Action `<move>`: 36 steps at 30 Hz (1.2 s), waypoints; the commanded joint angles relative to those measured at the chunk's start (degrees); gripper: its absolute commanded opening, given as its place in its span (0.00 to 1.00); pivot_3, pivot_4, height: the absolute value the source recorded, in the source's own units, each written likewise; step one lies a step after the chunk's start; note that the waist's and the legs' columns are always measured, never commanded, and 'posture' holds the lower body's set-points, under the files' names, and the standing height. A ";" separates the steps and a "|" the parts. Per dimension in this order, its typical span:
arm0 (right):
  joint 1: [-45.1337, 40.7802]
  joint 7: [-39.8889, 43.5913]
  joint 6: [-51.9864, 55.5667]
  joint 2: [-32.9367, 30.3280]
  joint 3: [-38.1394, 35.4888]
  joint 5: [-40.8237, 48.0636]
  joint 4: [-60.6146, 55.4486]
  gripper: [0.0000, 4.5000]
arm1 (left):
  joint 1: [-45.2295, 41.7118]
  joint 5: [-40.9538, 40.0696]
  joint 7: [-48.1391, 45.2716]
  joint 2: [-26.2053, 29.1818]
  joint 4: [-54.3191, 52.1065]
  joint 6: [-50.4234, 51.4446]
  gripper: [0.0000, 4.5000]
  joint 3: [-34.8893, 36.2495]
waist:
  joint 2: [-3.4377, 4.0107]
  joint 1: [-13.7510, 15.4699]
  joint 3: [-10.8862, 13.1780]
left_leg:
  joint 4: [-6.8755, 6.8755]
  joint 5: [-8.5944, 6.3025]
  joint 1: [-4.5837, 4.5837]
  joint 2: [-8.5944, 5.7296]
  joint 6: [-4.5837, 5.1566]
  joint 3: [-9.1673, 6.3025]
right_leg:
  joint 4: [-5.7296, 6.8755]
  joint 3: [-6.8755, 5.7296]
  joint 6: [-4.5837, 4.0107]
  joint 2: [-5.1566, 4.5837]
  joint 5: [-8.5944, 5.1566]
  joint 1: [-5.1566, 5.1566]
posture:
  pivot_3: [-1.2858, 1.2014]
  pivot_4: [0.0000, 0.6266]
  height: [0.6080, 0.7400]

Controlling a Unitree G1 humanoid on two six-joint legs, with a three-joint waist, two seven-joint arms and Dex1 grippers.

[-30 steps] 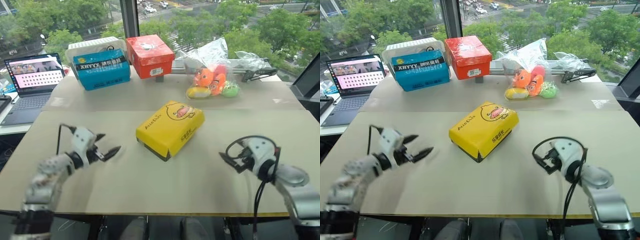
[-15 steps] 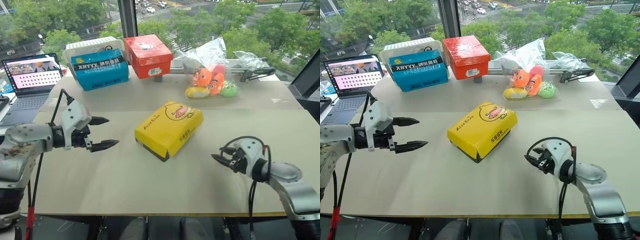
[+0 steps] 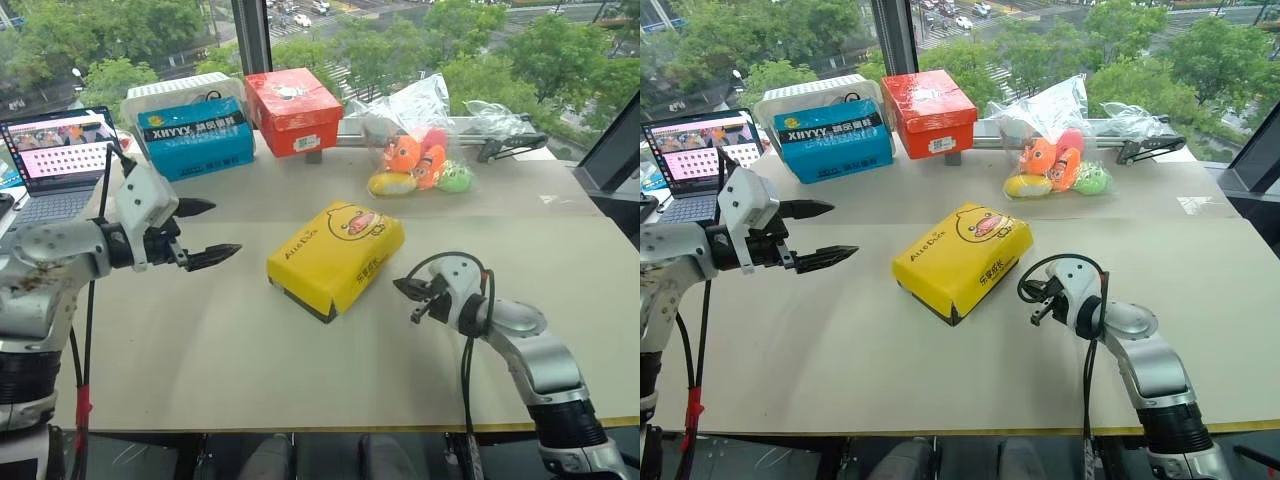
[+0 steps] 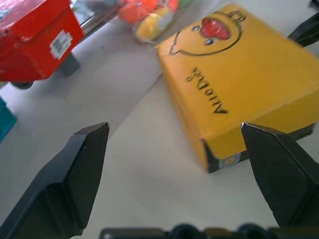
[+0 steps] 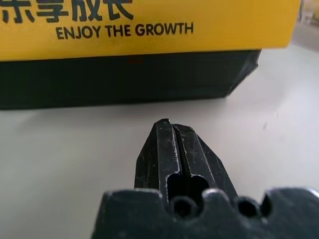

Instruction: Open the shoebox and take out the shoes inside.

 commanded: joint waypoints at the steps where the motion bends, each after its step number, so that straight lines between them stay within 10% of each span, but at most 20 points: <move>1: -1.20 -0.79 -0.79 -1.39 -2.32 -0.25 -1.34 0.01 | -3.08 3.67 0.90 -1.73 7.75 -8.77 1.00 0.01 | 0.00 0.30 0.00 | 0.00 0.00 -0.01 0.00 0.00 0.00 | 0.00 0.00 0.00 0.00 0.00 0.00 | 0.52 0.24 1.00; 11: 0.74 -3.24 0.73 -3.02 -4.48 -0.59 -4.46 0.01 | -20.90 13.59 -2.28 -9.78 42.86 -30.08 1.00 -7.12 | -0.10 0.91 -0.03 | 0.06 0.01 -0.09 -0.09 0.00 0.01 | -0.02 -0.08 0.02 -0.03 0.04 0.01 | 0.52 0.24 1.00; 23: 3.29 -7.45 0.80 -1.06 -4.67 -1.70 -4.64 0.00 | -31.65 24.12 1.21 -19.18 68.20 -48.22 0.01 -12.86 | -0.15 0.40 -0.04 | 0.29 0.01 -0.20 -0.14 0.02 0.19 | 0.07 -0.13 0.07 -0.02 0.06 0.00 | 0.52 0.24 1.00; 36: -4.50 -5.23 -1.17 4.44 3.23 -3.50 1.33 0.00 | -30.18 30.36 3.65 -28.77 71.86 -54.93 0.00 -17.62 | -0.19 -0.14 -0.04 | 0.40 0.00 -0.28 -0.12 0.02 0.46 | 0.16 -0.10 0.10 -0.01 0.08 -0.08 | 0.52 0.24 1.00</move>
